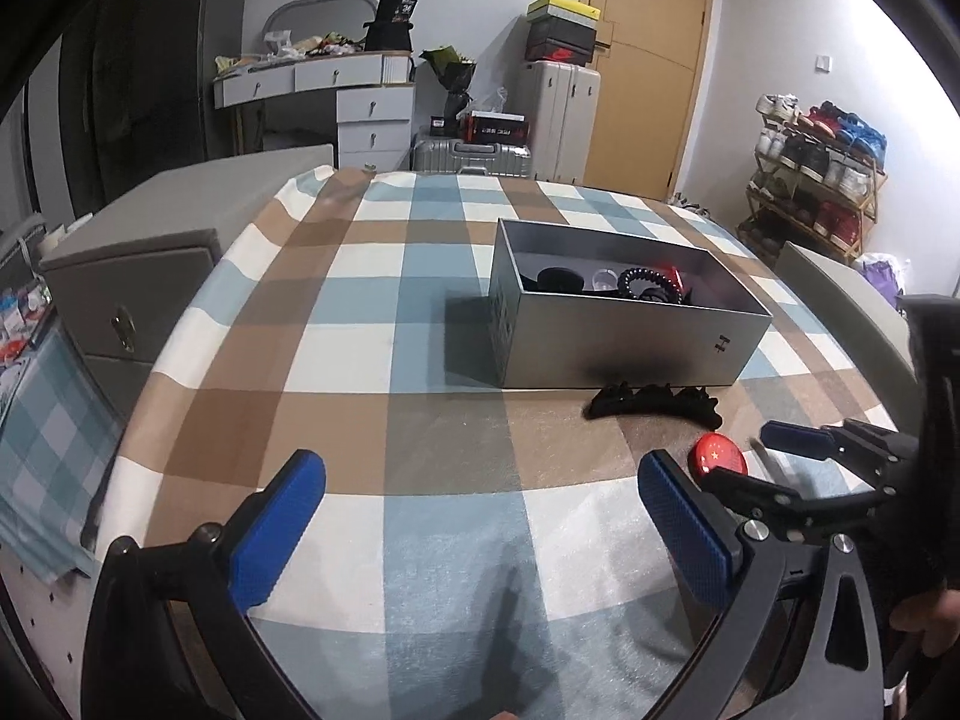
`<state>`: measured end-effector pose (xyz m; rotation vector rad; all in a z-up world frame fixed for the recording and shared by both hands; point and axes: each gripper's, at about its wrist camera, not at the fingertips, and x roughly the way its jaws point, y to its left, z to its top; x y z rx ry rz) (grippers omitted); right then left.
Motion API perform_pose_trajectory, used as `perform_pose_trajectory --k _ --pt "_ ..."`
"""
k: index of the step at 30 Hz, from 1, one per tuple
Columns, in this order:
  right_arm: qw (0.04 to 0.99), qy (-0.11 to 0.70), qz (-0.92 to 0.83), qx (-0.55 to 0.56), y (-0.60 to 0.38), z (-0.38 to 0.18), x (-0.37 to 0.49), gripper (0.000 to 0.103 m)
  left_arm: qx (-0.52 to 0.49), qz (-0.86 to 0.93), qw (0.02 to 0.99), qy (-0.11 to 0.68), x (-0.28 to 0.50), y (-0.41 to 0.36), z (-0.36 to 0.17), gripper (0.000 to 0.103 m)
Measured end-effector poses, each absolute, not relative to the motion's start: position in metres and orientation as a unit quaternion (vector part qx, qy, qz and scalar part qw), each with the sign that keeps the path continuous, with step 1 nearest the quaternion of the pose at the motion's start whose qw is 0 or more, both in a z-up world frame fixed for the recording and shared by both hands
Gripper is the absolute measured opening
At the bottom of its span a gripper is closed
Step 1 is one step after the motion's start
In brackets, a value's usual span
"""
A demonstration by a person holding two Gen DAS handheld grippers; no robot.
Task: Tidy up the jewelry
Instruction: 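Grasp the red 'I China' badge with the right tool while the left tool grasps a black clip, then lift the badge and black clip and carry both over the box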
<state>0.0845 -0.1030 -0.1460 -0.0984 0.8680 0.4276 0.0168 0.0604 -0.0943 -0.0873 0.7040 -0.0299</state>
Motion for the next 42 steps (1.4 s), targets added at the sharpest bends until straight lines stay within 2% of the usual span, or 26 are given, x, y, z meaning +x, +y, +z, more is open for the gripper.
perform_pose_trajectory --k 4,9,10,21,26,36,42 --pt "0.886 0.417 0.192 -0.066 -0.097 -0.146 0.084 0.058 -0.051 -0.016 0.937 0.344 0.015 0.065 -0.094 0.102" --pt "0.887 0.409 0.185 -0.106 -0.086 -0.147 0.079 0.05 -0.054 -0.018 0.938 0.343 0.014 0.066 -0.093 0.102" --pt "0.886 0.409 0.191 -0.105 -0.085 -0.147 0.079 0.042 -0.055 -0.018 0.937 0.343 0.015 0.067 -0.092 0.102" --pt "0.89 0.405 0.193 -0.084 -0.093 -0.143 0.078 0.041 -0.047 -0.01 0.933 0.356 0.021 0.066 -0.09 0.102" --pt "0.896 0.397 0.187 -0.062 -0.112 -0.14 0.078 0.041 -0.065 -0.036 0.92 0.385 0.037 0.06 -0.096 0.102" --pt "0.902 0.399 0.162 0.009 -0.172 -0.135 0.082 0.042 -0.056 -0.121 0.897 0.422 0.075 0.004 -0.107 0.102" --pt "0.909 0.386 0.156 0.031 -0.196 -0.127 0.079 0.042 -0.056 -0.106 0.893 0.434 0.095 -0.013 -0.113 0.102"
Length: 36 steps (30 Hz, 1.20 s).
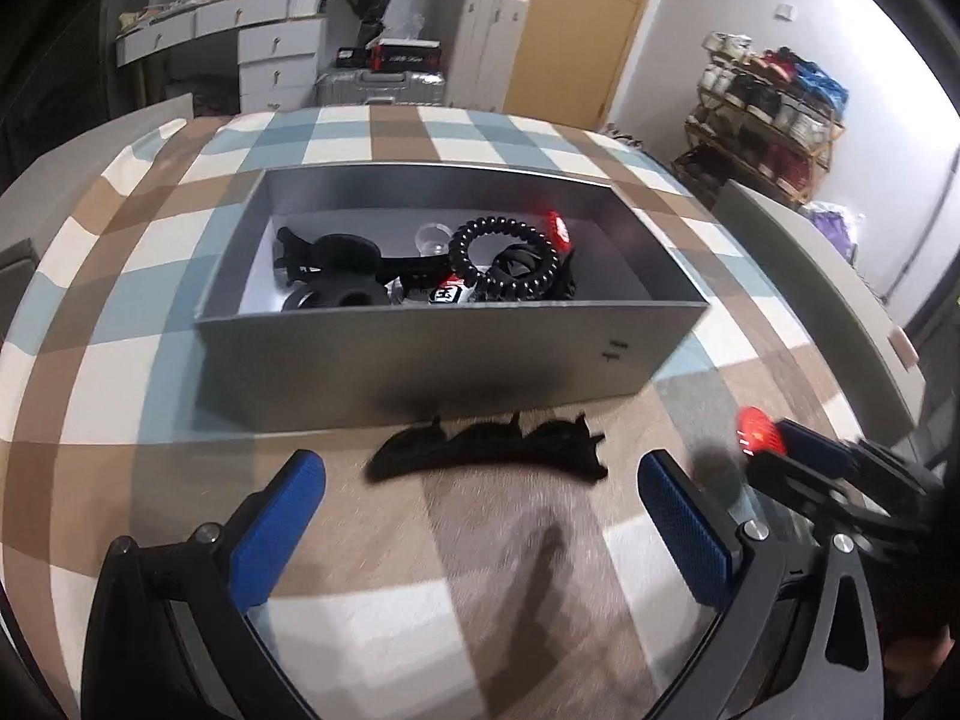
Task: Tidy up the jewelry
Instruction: 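Lift the badge and black clip and carry both over the box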
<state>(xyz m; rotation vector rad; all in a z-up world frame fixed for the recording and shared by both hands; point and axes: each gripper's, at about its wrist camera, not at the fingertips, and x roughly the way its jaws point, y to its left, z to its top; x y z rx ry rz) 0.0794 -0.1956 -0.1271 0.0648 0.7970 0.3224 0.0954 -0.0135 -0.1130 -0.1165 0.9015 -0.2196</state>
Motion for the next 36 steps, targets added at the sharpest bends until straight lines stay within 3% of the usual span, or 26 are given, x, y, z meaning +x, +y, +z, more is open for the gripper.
perform_pose_trajectory --k 15,19,36 --pt "0.905 0.38 0.184 0.056 -0.201 -0.131 0.081 0.042 0.044 -0.077 0.88 0.466 0.107 -0.043 -0.128 0.101" --pt "0.904 0.382 0.182 0.061 -0.204 -0.132 0.081 0.042 0.045 -0.082 0.878 0.469 0.104 -0.044 -0.125 0.091" --pt "0.908 0.372 0.179 0.067 -0.197 -0.115 0.069 0.042 0.01 -0.08 0.893 0.442 0.077 -0.018 -0.105 0.091"
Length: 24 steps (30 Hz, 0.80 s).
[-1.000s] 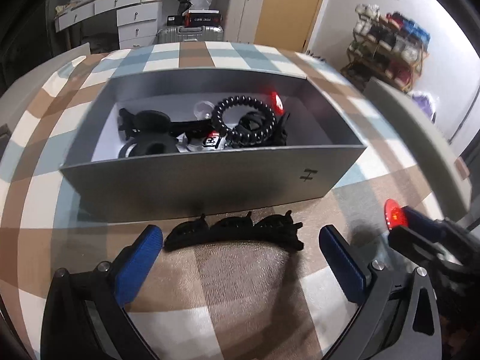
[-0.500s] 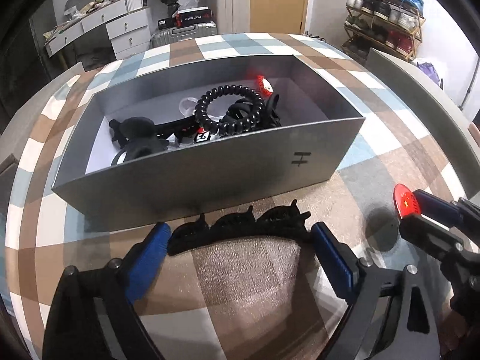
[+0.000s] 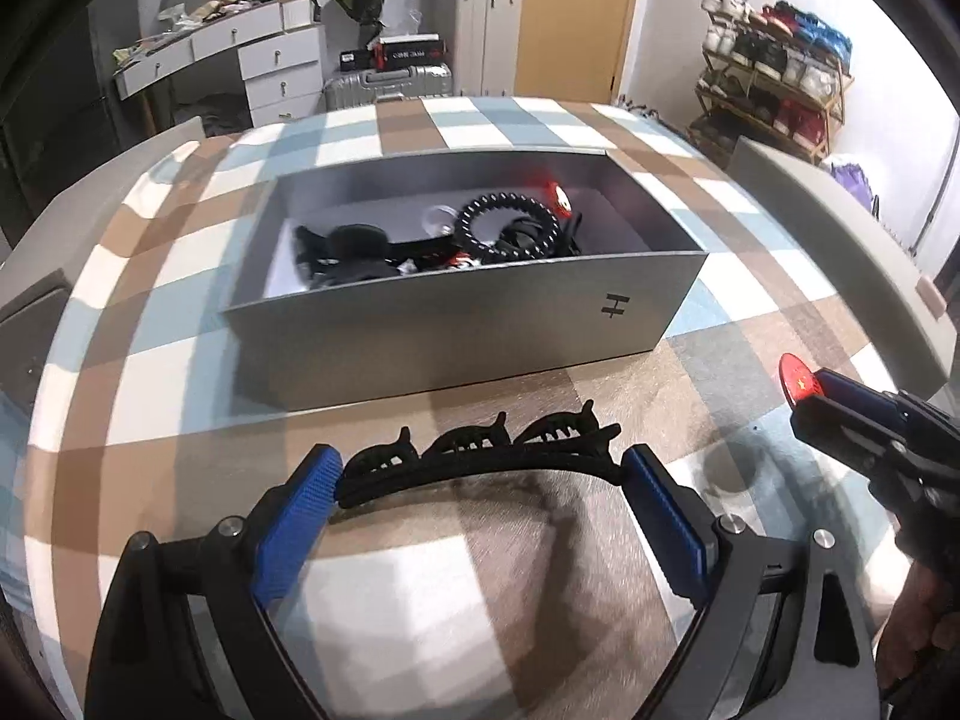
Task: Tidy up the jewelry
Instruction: 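Lift the badge and black clip and carry both over the box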
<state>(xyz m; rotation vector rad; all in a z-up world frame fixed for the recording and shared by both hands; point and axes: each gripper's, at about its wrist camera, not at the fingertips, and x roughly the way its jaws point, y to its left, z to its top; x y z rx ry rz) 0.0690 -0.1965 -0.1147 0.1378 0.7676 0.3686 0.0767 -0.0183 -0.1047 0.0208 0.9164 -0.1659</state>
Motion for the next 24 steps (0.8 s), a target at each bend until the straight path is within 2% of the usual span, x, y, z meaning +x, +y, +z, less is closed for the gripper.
perform_pose_trajectory --k 24 --pt "0.923 0.306 0.233 0.027 -0.132 -0.04 0.068 0.042 -0.029 -0.053 0.948 0.311 0.045 0.048 -0.042 0.091"
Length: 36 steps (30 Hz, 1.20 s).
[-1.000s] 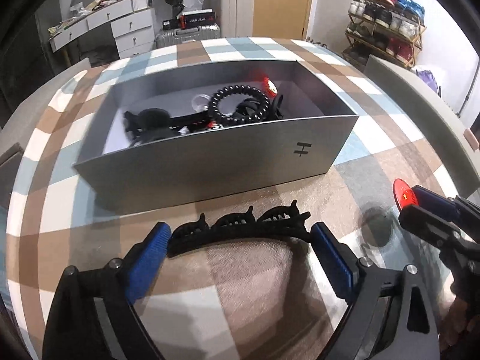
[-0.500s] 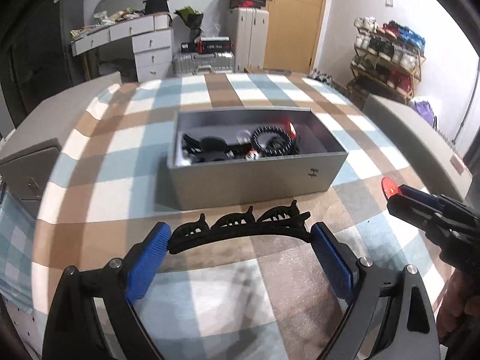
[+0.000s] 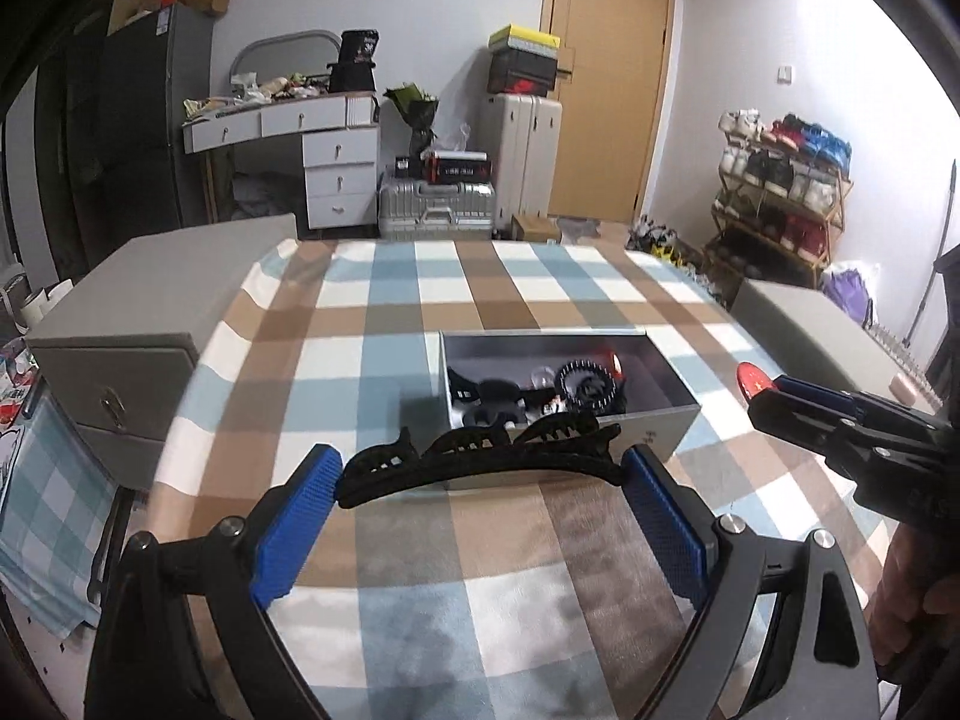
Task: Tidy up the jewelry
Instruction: 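Lift the badge and black clip and carry both over the box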
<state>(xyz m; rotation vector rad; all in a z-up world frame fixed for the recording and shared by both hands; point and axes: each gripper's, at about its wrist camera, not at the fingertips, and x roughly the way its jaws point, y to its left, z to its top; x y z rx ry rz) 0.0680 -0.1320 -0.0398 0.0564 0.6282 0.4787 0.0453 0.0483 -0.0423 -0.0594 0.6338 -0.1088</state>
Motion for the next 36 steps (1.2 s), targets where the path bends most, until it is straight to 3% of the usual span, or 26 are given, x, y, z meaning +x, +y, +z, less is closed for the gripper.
perform_pose_trajectory --k 20,36 --pt "0.926 0.287 0.243 0.025 -0.118 -0.024 0.125 0.042 -0.033 -0.083 0.955 0.281 0.086 0.048 -0.031 0.091" --pt "0.921 0.302 0.242 0.045 -0.131 -0.047 0.163 0.042 -0.036 -0.099 0.949 0.298 0.113 0.031 -0.041 0.091"
